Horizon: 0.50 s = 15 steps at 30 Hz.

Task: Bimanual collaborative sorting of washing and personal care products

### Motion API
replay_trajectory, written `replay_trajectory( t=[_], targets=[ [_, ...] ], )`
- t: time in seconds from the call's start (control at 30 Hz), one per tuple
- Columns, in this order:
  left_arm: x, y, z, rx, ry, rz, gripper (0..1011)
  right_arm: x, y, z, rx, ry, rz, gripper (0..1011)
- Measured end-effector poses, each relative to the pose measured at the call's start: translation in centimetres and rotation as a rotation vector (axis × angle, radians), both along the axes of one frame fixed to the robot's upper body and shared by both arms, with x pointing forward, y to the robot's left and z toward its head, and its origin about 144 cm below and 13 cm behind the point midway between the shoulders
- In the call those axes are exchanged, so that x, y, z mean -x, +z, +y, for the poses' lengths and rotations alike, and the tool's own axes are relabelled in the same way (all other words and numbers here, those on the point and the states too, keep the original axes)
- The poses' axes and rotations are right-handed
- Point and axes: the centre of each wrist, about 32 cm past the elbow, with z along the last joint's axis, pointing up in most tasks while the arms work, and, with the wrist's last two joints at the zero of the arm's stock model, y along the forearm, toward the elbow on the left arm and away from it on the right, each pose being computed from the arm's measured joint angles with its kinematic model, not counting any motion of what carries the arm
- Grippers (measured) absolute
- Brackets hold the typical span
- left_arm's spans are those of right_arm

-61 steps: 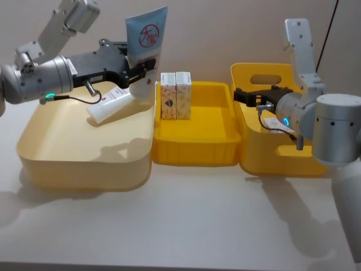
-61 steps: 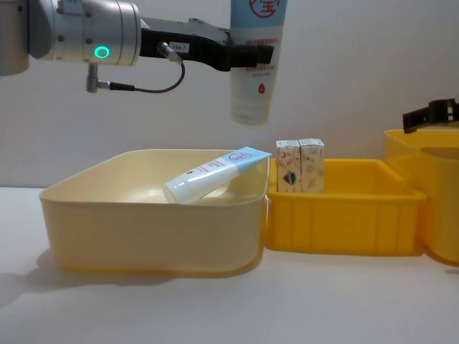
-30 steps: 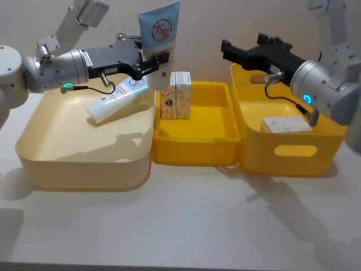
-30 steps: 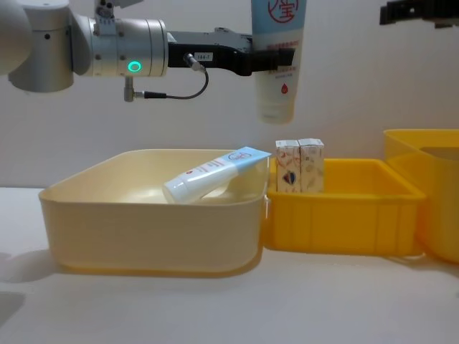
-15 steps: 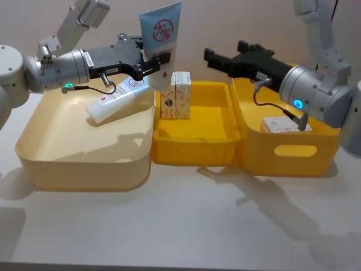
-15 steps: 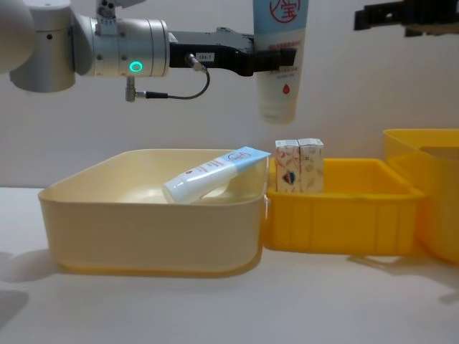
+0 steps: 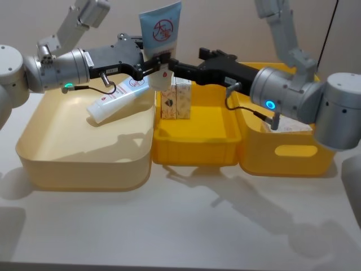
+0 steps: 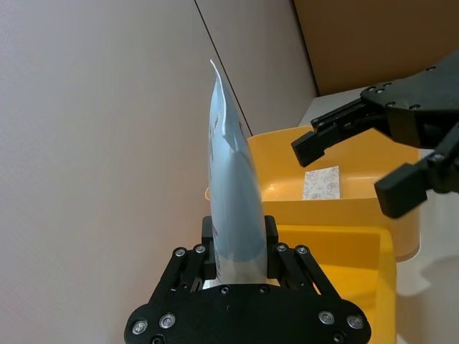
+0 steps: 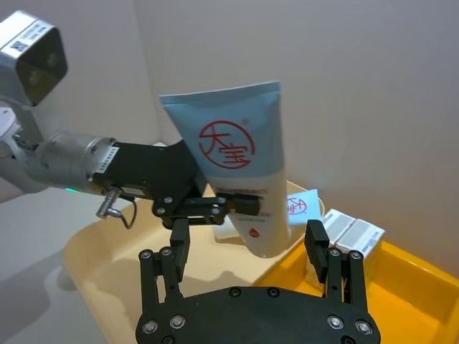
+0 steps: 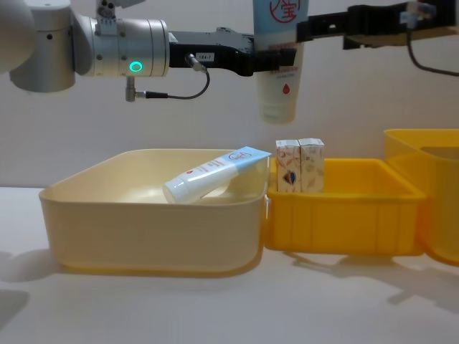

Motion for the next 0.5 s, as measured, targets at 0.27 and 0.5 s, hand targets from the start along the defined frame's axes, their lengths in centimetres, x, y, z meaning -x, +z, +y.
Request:
replay_trajectory(
  t=[0.27, 0.5],
  targets=[
    [0.0, 0.0, 0.0, 0.000, 0.000, 0.000, 352, -0.5, 0.1, 0.9, 0.056, 0.024, -0.028, 1001],
    [0.0, 0.0, 0.0, 0.000, 0.000, 0.000, 352, -0.8, 0.1, 1.7, 0.152, 0.005, -0.067, 1001]
  ],
)
